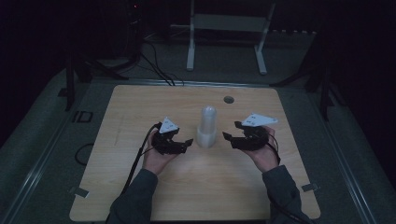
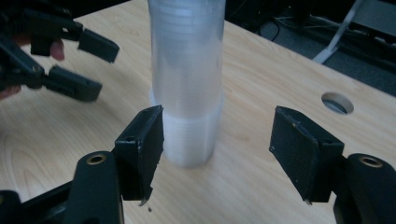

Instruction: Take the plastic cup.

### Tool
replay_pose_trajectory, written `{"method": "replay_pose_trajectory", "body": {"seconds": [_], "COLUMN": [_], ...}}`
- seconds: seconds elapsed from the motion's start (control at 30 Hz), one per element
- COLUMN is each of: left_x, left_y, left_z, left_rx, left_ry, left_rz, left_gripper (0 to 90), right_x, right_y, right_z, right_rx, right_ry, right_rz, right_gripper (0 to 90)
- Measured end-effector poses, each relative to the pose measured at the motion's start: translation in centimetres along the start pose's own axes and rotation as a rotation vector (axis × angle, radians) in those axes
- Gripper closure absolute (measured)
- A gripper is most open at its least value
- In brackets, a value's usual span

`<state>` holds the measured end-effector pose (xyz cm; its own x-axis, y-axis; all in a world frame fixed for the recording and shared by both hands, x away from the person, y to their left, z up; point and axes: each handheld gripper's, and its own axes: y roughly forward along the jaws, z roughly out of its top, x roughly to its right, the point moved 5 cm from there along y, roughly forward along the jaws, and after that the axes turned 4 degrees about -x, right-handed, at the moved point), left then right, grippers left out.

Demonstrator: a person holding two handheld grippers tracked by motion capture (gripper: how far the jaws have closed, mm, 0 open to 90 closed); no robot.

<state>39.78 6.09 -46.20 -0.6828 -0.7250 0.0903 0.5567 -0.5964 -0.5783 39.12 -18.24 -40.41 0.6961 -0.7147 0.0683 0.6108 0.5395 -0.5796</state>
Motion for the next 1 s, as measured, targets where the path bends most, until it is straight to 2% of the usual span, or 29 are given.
{"method": "replay_pose_trajectory", "body": {"seconds": [0.1, 0.27, 0.53, 0.67, 1.0], "left_x": [0.3, 1.2, 2.1, 2.4, 2.6], "left_y": [0.3, 1.4, 3.0, 3.8, 5.2], "left_z": [0.4, 1.4, 2.5, 2.7, 2.6], "left_rx": [-0.003, -0.025, -0.001, 0.007, 0.027], "left_ry": [0.007, 0.049, 0.040, 0.053, 0.068], "left_rz": [-0.010, -0.013, -0.039, -0.041, -0.018], "left_gripper": [23.8, 22.2, 18.3, 16.6, 16.2], "right_x": [-0.2, -0.3, -0.2, -0.2, -0.7], "right_y": [0.6, 1.1, 1.4, 1.6, 2.9], "right_z": [1.2, 2.0, 3.2, 3.7, 4.5], "right_rx": [0.010, 0.019, 0.055, 0.071, 0.076], "right_ry": [-0.007, -0.005, 0.022, 0.034, 0.029], "right_rz": [0.010, 0.017, 0.044, 0.060, 0.080], "right_gripper": [34.5, 34.4, 33.4, 32.4, 32.3]}}
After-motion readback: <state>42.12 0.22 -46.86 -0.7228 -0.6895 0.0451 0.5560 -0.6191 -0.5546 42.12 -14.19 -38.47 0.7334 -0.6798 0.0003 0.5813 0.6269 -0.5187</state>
